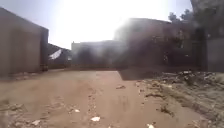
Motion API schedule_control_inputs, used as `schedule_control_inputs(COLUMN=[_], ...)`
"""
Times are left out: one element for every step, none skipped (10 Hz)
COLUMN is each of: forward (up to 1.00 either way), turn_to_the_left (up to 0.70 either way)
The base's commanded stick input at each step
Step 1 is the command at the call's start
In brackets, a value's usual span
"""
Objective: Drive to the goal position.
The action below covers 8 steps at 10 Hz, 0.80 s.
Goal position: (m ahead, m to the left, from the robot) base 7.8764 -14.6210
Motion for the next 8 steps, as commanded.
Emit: schedule_control_inputs(forward=[1.00,1.00,1.00,1.00,1.00,1.00,1.00,1.00], turn_to_the_left=[0.00,0.00,0.00,0.00,0.00,0.00,0.00,0.00])
